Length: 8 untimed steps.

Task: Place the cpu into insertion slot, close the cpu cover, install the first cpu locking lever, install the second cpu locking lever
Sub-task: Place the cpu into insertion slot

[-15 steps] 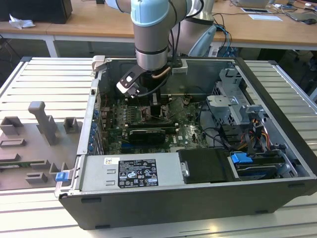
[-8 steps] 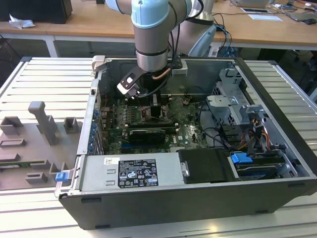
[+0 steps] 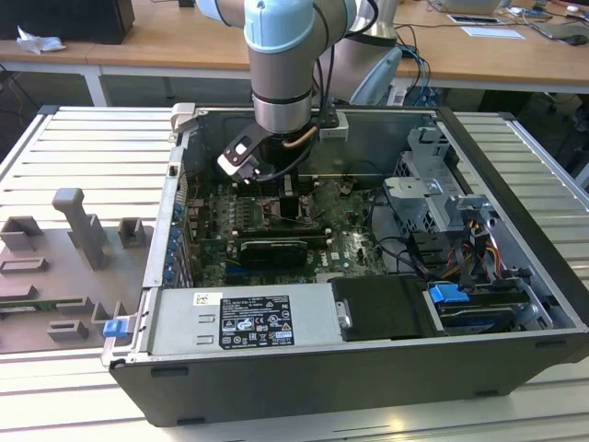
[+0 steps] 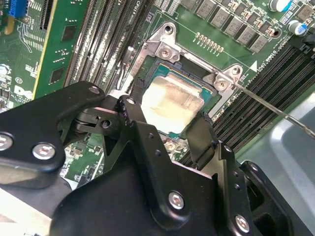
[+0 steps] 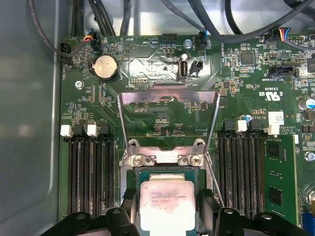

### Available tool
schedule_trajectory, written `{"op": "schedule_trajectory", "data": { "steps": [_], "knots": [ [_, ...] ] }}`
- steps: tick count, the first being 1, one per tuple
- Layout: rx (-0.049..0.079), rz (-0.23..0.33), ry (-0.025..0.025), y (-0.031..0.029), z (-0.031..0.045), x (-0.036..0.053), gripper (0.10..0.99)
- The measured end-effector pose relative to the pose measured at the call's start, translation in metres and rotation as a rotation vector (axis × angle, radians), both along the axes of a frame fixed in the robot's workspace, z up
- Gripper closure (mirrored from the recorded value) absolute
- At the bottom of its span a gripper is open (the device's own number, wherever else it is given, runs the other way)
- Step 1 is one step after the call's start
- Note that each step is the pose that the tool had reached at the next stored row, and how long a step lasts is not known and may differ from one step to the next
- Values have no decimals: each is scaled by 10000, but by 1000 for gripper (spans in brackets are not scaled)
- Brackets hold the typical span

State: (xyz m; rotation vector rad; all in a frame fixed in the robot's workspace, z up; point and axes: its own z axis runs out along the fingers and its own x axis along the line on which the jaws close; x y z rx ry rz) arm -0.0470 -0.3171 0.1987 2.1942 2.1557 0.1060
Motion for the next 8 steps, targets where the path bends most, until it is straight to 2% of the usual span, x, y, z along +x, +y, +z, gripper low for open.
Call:
{"op": "schedule_trajectory", "data": {
  "steps": [8],
  "knots": [
    [8, 0, 2, 46, 1, 0, 467]
  ]
}}
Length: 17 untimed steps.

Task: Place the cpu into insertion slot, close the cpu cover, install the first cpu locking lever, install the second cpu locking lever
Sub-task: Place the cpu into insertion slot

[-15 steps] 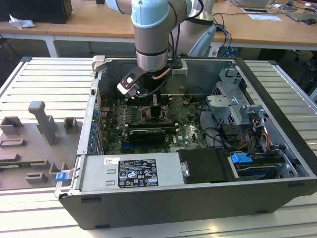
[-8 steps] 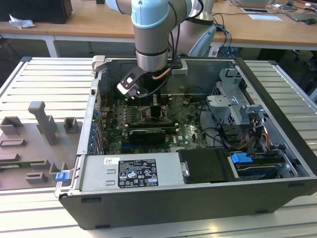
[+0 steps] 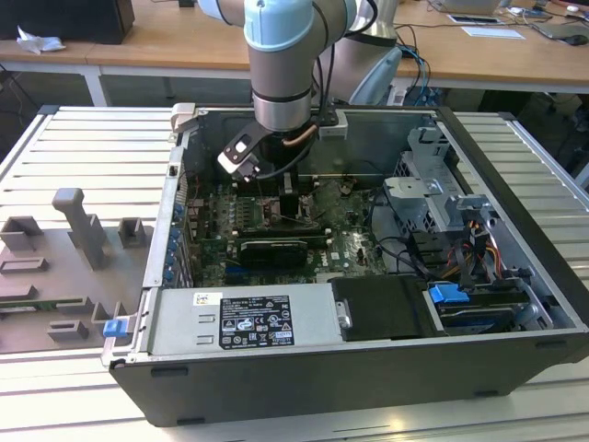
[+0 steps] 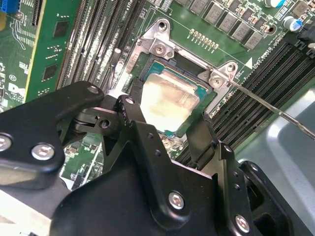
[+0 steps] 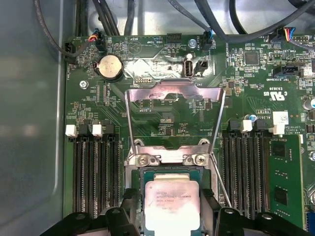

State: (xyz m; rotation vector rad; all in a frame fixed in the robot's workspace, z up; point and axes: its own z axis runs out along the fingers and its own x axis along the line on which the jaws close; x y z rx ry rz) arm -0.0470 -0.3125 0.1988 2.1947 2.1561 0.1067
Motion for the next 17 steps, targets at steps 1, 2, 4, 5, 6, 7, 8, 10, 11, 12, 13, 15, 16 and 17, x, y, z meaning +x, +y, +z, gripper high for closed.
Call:
{"op": "schedule_trajectory", "data": {
  "steps": [1, 2, 4, 5, 6, 7, 8, 10, 11, 12, 13, 15, 16, 17],
  "knots": [
    [-2, 0, 1, 2, 0, 0, 467],
    [3, -1, -1, 7, -1, 0, 467],
    [5, 0, -1, 8, -1, 0, 467],
    [5, 0, -1, 8, -1, 0, 467],
    [5, -2, 0, 1, 0, 0, 467],
    [5, -2, 0, -6, 0, 0, 467],
    [3, -1, 0, -11, -1, 0, 467],
    [-35, -3, 0, -20, 0, 0, 467],
    [-49, -2, 0, -22, 0, 0, 467],
    [-61, -1, 0, -23, 0, 0, 467],
    [-79, 0, 0, -24, 0, 0, 467],
    [-118, -1, -1, -24, -1, 0, 467],
    [-137, -1, -2, -25, -1, 0, 467],
    [-165, -3, -1, -25, -1, 0, 467]
  ]
}}
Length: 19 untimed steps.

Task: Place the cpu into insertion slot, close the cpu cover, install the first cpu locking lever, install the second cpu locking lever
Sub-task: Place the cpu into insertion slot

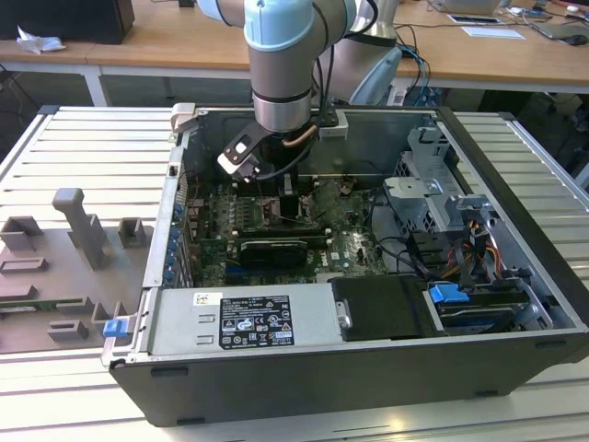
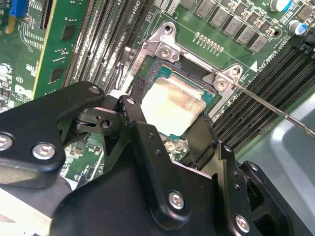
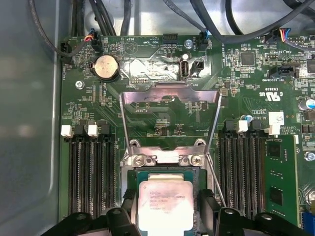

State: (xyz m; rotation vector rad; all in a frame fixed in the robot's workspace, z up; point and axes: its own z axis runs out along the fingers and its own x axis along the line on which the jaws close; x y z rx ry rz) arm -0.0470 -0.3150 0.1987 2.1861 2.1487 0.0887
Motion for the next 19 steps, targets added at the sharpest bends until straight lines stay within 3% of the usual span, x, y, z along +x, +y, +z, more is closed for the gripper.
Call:
{"op": "schedule_trajectory", "data": {
  "steps": [4, 5, 7, 8, 16, 19],
  "knots": [
    [-102, 3, 2, -1, 1, 0, 467],
    [-81, 1, 1, -1, 1, 0, 467],
    [156, -63, 0, 22, -1, 0, 467],
    [166, -79, 1, 23, -1, 0, 467],
    [-148, -86, -1, 9, -2, 0, 467],
    [-132, -88, -1, 10, -1, 0, 467]
  ]
}}
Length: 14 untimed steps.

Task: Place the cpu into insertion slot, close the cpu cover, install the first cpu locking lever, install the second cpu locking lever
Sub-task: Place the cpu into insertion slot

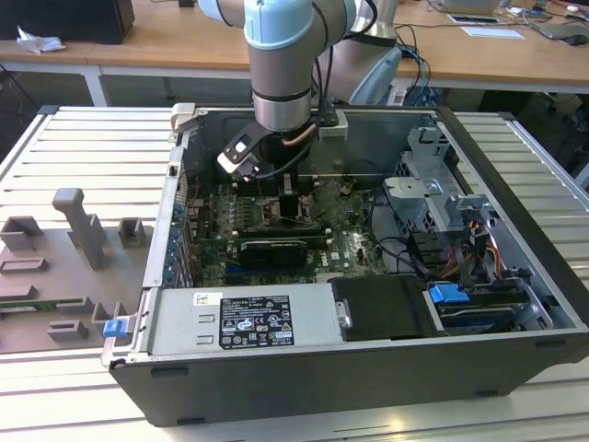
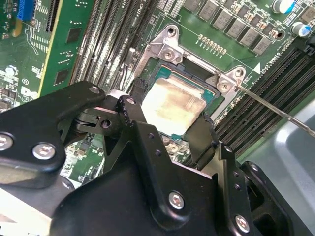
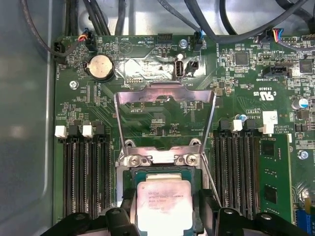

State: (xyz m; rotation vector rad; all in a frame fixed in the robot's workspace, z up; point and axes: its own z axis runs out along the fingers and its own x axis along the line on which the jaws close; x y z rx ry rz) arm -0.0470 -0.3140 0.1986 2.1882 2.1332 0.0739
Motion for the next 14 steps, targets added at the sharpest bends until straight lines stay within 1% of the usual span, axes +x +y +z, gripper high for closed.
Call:
{"op": "schedule_trajectory", "data": {
  "steps": [1, 4, 9, 11, 12, 14],
  "knots": [
    [23, -2, 1, 2, 0, 0, 467],
    [182, -12, 0, 12, 0, 0, 467],
    [184, -14, 10, 12, 50, 0, 467],
    [185, -13, 25, 12, 77, 1, 467],
    [185, -12, 44, 12, 92, 3, 482],
    [184, -15, 86, 12, 109, 5, 612]
  ]
}}
